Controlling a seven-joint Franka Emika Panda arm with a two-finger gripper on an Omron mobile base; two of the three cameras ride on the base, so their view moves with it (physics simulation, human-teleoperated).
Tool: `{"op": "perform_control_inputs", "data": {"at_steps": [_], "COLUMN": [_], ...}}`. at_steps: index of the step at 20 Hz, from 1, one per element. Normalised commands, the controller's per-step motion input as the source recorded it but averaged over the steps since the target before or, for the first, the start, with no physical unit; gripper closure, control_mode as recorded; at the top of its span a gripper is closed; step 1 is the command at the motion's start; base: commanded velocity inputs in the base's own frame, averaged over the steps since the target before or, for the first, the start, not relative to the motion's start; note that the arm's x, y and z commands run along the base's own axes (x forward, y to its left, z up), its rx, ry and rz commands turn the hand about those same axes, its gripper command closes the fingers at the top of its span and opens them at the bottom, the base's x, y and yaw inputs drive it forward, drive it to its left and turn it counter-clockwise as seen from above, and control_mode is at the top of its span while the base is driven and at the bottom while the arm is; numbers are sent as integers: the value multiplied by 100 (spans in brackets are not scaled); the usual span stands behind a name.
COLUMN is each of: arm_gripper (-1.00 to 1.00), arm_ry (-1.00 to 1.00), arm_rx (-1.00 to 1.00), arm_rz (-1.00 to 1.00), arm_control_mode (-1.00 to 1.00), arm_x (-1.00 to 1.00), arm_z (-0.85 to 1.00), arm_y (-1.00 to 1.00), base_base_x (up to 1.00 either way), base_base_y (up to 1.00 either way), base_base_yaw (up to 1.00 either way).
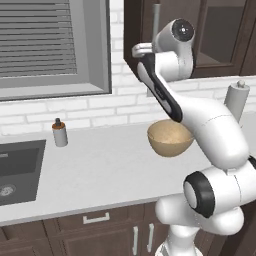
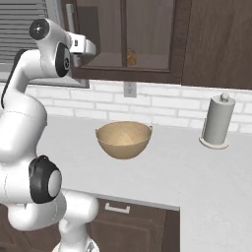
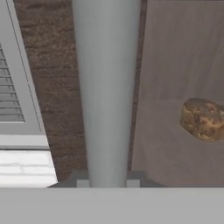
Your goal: Open the cabinet, pick up the bread from the cabinet and place it in the basket. Then move the basket to the dining counter.
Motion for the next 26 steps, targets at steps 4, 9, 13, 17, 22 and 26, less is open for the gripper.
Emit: {"op": "perform_control_inputs", "data": {"at_steps": [4,9,13,17,22,26], "arm_gripper": [100,100,100,100,100,-100], "arm_ry": [0,0,0,0,0,0], "arm_rx": [0,0,0,0,0,0], "arm_rz": [0,0,0,0,0,0], "arm_control_mode": [-100,-100,-100,-100,-100,-100], "arm_x": [-61,-87,-95,-99,-93,-73], "arm_z": [0,0,0,0,0,0], "arm_y": [-9,-9,-17,-33,-38,-24], "base_base_x": [0,0,0,0,0,0], "base_base_y": [0,0,0,0,0,0], "base_base_yaw": [0,0,0,0,0,0]}}
